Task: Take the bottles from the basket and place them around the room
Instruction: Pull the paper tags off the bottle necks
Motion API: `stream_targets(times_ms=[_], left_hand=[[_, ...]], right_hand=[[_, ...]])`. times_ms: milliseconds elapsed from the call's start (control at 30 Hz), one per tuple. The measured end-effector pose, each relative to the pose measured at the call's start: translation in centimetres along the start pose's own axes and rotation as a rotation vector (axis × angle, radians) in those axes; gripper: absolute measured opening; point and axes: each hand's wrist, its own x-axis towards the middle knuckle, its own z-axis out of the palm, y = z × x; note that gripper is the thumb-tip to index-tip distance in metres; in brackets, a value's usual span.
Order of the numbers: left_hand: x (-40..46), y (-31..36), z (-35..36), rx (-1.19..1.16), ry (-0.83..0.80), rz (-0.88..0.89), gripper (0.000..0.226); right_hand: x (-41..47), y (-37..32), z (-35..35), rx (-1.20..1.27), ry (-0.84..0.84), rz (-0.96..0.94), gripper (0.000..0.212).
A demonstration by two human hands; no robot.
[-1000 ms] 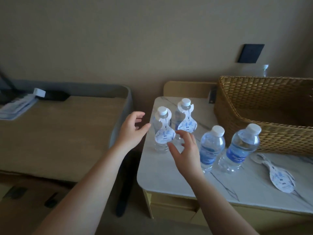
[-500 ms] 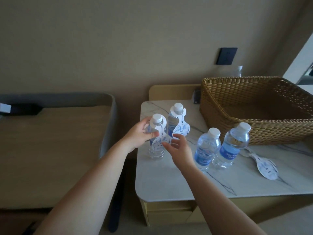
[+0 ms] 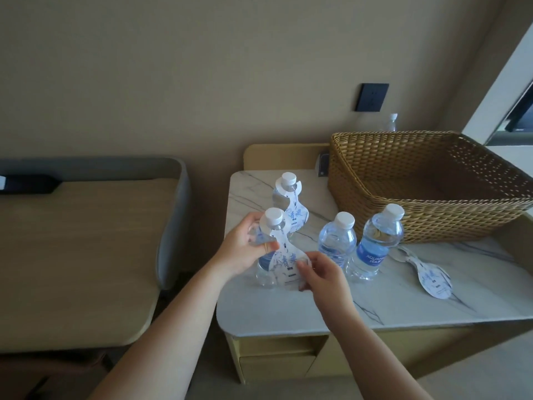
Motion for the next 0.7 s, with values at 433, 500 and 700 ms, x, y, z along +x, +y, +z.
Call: stream_targets(times_ms=[433,500,700], left_hand=[[-1.5,0.4,2.9,0.049,0.102,-0.009,0.052],[-1.5,0.2,3.2,0.066,0.118,-0.009,0.054],[-1.2,-0.2,3.7,0.093,0.165,-0.024,0.058]], right_hand=[[-0.1,-6.0,-2.0,0.052,-0.032,-0.122,0.010],[0.5,-6.8,-1.9,0.046,-0.027,-0.131,0.011],[0.8,-7.4,-5.9,0.094,0.068,-0.236,0.009]])
